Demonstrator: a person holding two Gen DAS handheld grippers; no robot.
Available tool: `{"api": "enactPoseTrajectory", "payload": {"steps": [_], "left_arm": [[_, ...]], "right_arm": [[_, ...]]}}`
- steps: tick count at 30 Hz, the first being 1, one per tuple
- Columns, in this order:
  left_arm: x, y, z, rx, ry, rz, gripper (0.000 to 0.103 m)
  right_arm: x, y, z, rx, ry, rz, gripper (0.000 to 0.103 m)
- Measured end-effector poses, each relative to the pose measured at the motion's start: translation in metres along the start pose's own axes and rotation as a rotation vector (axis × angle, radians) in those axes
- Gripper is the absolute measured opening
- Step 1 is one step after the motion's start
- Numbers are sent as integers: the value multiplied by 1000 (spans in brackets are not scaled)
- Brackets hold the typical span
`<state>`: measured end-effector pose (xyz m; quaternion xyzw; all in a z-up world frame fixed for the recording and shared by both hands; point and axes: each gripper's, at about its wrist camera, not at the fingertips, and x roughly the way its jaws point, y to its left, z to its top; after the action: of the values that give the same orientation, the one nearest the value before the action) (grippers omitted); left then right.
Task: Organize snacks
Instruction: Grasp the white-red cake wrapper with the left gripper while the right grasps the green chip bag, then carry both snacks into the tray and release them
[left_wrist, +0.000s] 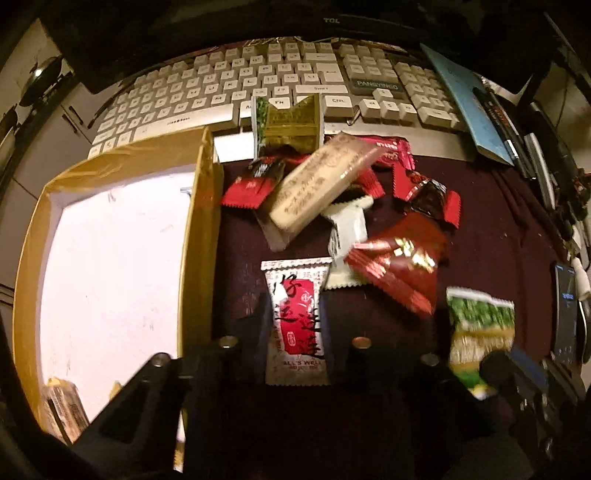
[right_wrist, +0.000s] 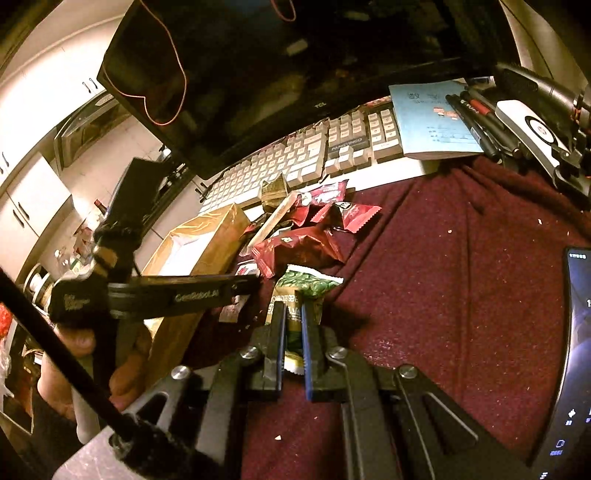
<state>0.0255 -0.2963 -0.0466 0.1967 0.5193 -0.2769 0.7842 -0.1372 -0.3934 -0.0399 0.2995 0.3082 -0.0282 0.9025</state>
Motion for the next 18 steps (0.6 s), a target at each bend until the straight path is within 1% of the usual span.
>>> {"api": "enactPoseTrajectory", "payload": {"steps": [2,6,9,10,12,15,16,18], "left_arm": [[-11,1,-15,-9,-23,-35,22],[-33,6,-47,-29,-75,-82,22],[-57,13,-72,-73,-127,-128,22],[-69,18,-82,-98,-153,-163,22],[-82,30,-88,-134,-183,-208,22],[-118,59,-108,-217,-265,-252,22],[-118,67,-103,-235,-275,-250,22],[-129,90,-104,-283,-309,-233,22]], "right_arm": [[0,0,0,-2,3,2,6],[0,2,0,-7,9,4,6],[-2,3,-1,-18,3,20,6],[-3,4,-2,-22,0,21,6],[-4,6,-2,-38,-1,36,6],[-5,12,-4,-66,2,51,6],[-5,14,-4,-73,7,60,6],[-3,22,-4,-78,22,98,6]]}}
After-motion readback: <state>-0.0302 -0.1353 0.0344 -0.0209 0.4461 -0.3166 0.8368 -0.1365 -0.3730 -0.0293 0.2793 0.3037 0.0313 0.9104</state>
